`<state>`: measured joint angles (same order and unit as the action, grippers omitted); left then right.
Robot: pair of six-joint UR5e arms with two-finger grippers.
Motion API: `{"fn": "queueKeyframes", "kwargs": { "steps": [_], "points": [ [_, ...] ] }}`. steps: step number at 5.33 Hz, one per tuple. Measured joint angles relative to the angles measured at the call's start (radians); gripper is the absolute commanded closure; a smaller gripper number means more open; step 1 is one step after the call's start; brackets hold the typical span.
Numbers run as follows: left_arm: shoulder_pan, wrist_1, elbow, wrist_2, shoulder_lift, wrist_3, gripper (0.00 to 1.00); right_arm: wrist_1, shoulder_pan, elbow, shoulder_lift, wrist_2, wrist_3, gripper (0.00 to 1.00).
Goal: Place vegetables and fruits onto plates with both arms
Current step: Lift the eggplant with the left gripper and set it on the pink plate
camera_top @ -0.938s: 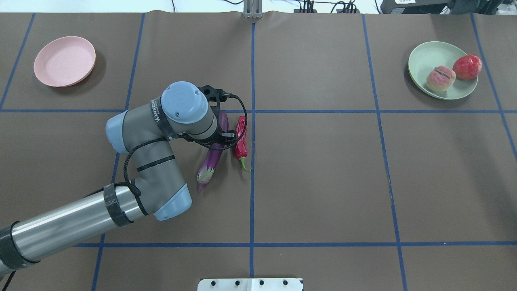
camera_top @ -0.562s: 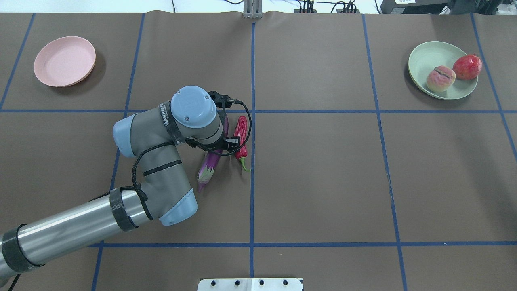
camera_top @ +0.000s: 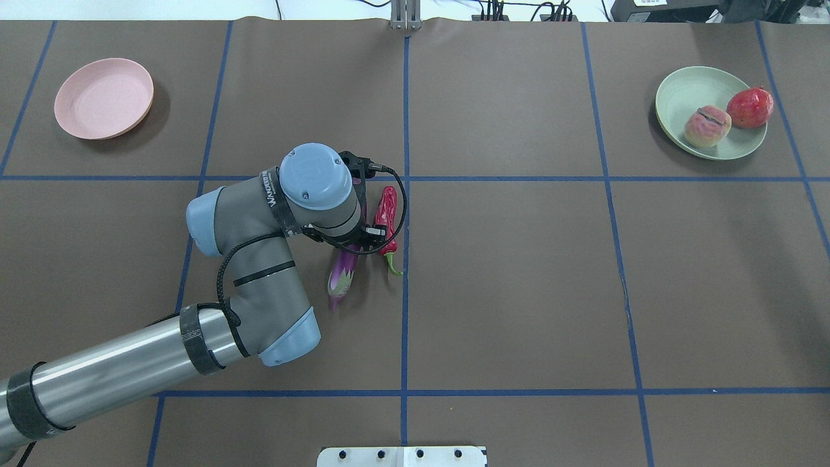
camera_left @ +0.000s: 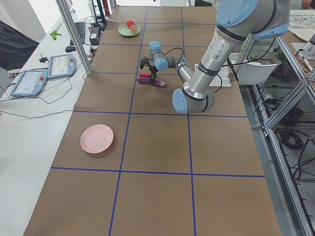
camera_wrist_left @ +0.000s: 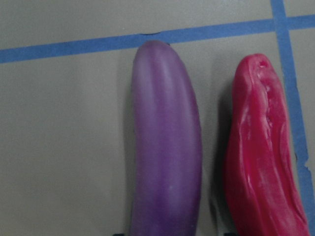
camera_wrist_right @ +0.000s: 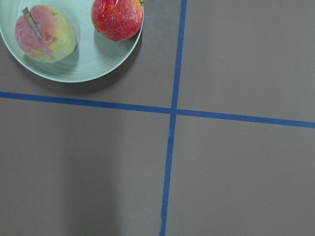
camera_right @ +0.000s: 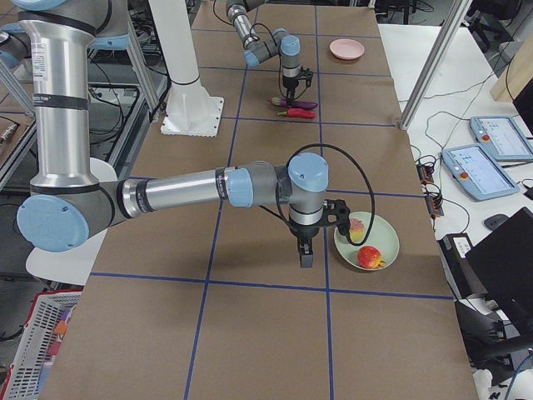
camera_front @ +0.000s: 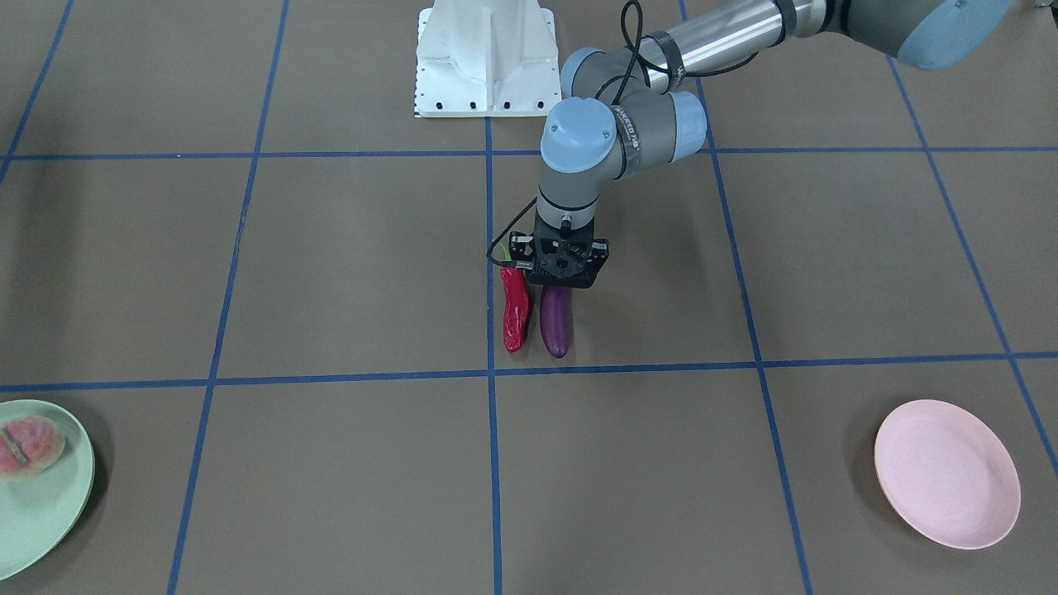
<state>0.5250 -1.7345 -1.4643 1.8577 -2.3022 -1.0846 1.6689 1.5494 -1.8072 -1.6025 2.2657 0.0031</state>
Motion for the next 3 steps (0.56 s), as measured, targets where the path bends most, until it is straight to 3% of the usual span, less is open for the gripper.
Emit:
{"fn": "queueKeyframes", "kwargs": {
  "steps": [2,3],
  "points": [
    [0.068,0.015,-0.015,0.015,-0.002,0.041,1.0,-0.001,-0.001,0.0,0.001,0.0,0.0,0.0],
    [0.154,0.031,-0.024,0.061,0.0,0.13,1.0,-0.001,-0.001,0.0,0.001,-0.002,0.0,0.0]
  ]
}}
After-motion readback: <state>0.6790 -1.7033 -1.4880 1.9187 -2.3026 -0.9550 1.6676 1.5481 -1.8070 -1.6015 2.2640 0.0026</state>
